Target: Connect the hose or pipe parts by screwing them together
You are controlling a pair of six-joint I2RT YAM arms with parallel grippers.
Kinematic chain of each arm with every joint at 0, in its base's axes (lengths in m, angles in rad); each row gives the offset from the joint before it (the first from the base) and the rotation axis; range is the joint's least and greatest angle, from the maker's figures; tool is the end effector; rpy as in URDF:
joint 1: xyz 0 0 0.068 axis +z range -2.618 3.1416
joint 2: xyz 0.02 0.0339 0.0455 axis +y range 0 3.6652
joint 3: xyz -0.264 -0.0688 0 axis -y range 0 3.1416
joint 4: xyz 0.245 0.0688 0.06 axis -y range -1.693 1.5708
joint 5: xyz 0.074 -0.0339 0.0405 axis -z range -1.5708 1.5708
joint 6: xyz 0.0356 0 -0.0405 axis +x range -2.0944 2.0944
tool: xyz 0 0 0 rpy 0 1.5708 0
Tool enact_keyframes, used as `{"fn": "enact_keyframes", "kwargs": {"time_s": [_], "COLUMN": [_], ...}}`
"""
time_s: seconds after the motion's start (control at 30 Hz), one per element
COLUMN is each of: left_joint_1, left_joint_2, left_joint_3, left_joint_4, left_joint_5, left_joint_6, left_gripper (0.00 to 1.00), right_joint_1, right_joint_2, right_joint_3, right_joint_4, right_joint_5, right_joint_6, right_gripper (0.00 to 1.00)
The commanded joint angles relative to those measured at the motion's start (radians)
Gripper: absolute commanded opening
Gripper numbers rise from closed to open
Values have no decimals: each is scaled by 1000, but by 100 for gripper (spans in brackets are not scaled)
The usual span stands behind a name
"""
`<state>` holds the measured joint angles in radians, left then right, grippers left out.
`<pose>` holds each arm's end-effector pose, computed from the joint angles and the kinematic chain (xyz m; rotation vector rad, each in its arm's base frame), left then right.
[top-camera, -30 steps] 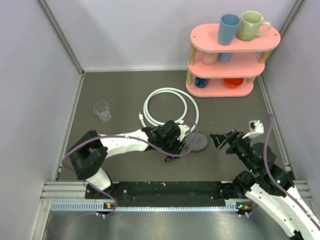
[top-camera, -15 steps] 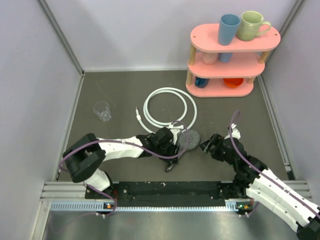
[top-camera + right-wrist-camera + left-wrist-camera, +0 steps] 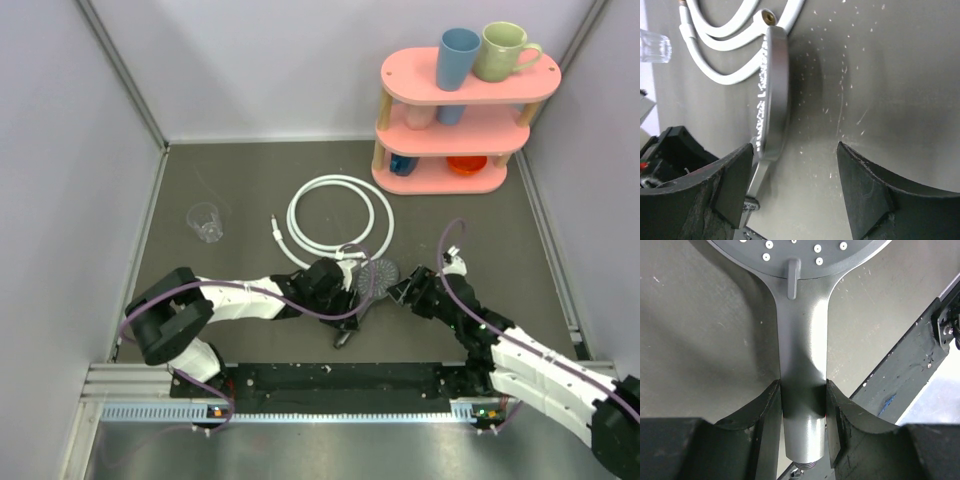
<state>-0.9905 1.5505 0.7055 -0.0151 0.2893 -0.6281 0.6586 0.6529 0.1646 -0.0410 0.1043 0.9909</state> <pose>0.1520 -0.2503 0.1521 0.6256 2.6107 -0.9895 0.1203 0.0884 0.1567 0.4331 2.1805 0.8572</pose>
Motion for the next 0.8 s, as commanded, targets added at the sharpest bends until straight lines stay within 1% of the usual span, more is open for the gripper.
{"fn": "enact_keyframes", "kwargs": {"time_s": [0.0, 0.13, 0.23, 0.27, 0.33, 0.37, 0.4, 0.47, 0.5, 0.53, 0.6, 0.67, 0.7, 0.73, 0.77], "left_joint_1": [0, 1, 1, 0, 1, 1, 1, 1, 1, 1, 6, 16, 36, 47, 58], "left_joint_2": [-7, -9, -20, -24, -29, -33, -36, -55, -66, -79, -139, -217, -245, -271, -326], "left_joint_3": [-26, -23, -29, -34, -34, -34, -35, -40, -41, -41, -37, -34, -32, -35, -38], "left_joint_4": [76, 83, 104, 107, 107, 109, 122, 129, 118, 106, 67, 20, 18, -26, -31], "left_joint_5": [47, 50, 48, 41, 43, 44, 54, 66, 59, 48, -5, -27, -33, -33, -29], "left_joint_6": [-38, -39, -41, -41, -39, -41, -44, -54, -58, -58, -56, -47, -48, -44, -44], "left_gripper": [0, 0, 0, 0, 0, 0, 0, 14, 23, 46, 58, 70, 74, 77, 80], "right_joint_1": [3, 1, 1, 1, 1, -1, 1, 1, 1, 1, 1, 1, 1, 1, 1], "right_joint_2": [126, 241, 318, 335, 379, 390, 404, 404, 384, 369, 332, 271, 248, 213, 193], "right_joint_3": [62, 65, 84, 91, 122, 134, 153, 162, 167, 167, 168, 174, 184, 188, 206], "right_joint_4": [157, 288, 322, 325, 331, 328, 326, 311, 302, 296, 283, 262, 256, 247, 234], "right_joint_5": [-3, -70, -83, -81, -97, -122, -129, -137, -132, -123, -129, -152, -161, -181, -190], "right_joint_6": [-11, -41, -47, -49, -66, -73, -80, -97, -97, -115, -152, -210, -230, -271, -288], "right_gripper": [66, 61, 55, 48, 41, 27, 20, 0, 0, 0, 0, 0, 0, 0, 0]}}
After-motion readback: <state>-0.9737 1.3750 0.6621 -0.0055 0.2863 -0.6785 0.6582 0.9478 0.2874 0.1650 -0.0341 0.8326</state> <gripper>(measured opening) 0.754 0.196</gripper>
